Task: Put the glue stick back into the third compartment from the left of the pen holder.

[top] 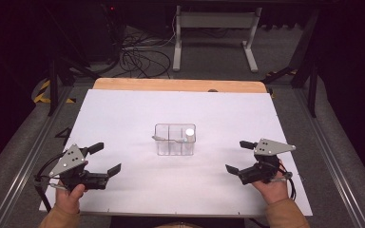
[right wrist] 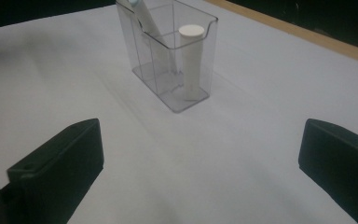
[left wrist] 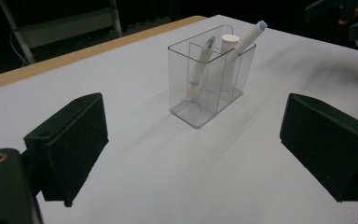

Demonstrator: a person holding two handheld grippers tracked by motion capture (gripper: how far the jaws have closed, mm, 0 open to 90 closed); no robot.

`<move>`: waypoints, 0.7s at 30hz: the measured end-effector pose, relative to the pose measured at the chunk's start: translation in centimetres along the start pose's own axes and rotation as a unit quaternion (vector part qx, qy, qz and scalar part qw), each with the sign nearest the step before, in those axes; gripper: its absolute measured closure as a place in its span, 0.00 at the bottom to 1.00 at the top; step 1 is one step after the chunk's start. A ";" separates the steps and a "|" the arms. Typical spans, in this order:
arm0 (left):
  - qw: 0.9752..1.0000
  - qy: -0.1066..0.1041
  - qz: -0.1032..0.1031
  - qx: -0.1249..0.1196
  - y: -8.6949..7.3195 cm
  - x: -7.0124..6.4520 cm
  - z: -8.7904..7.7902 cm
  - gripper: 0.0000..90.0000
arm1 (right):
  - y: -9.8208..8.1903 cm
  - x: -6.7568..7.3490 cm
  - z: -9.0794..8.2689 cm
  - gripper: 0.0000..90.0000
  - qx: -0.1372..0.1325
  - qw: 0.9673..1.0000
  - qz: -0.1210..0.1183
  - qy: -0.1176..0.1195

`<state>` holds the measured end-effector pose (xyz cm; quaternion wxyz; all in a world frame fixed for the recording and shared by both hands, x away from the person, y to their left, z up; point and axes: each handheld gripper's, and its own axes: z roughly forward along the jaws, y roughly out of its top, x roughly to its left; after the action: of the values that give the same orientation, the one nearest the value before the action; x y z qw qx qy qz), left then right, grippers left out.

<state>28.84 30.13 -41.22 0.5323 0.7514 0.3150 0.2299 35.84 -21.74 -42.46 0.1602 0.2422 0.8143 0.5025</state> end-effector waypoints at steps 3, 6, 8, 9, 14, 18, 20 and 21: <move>1.000 0.003 0.004 -0.001 -0.2 0.1 0.0 0.09 | -0.8 0.0 0.0 0.00 0.003 1.000 0.011 -0.002; 1.000 0.002 0.002 -0.001 -0.4 0.2 0.1 0.09 | -0.9 0.0 -0.2 0.01 -0.004 1.000 0.012 -0.004; 1.000 0.001 0.002 -0.002 -0.5 0.1 0.1 0.09 | -0.7 0.0 -0.4 0.04 -0.012 1.000 0.012 0.000; 1.000 0.001 0.003 -0.002 -0.5 0.1 0.1 0.09 | -0.7 0.1 -0.5 0.05 -0.015 1.000 0.012 0.006; 1.000 0.001 0.004 -0.003 -0.7 0.2 0.1 0.09 | -0.5 0.3 -0.6 0.05 -0.016 1.000 0.002 0.003; 1.000 -0.005 0.012 -0.010 -0.8 0.1 0.0 0.09 | -0.4 0.4 -0.5 0.05 -0.015 1.000 -0.003 -0.003; 1.000 -0.006 0.013 -0.012 -0.9 0.1 0.0 0.09 | -0.4 0.4 -0.5 0.05 -0.014 1.000 -0.004 -0.003; 1.000 -0.005 0.012 -0.011 -0.9 0.1 0.0 0.09 | -0.4 0.4 -0.5 0.05 -0.014 1.000 -0.004 -0.003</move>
<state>28.70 30.46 -42.05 0.5395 0.7502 0.3006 0.2360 35.17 -22.01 -42.66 0.1679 0.2377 0.8078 0.5126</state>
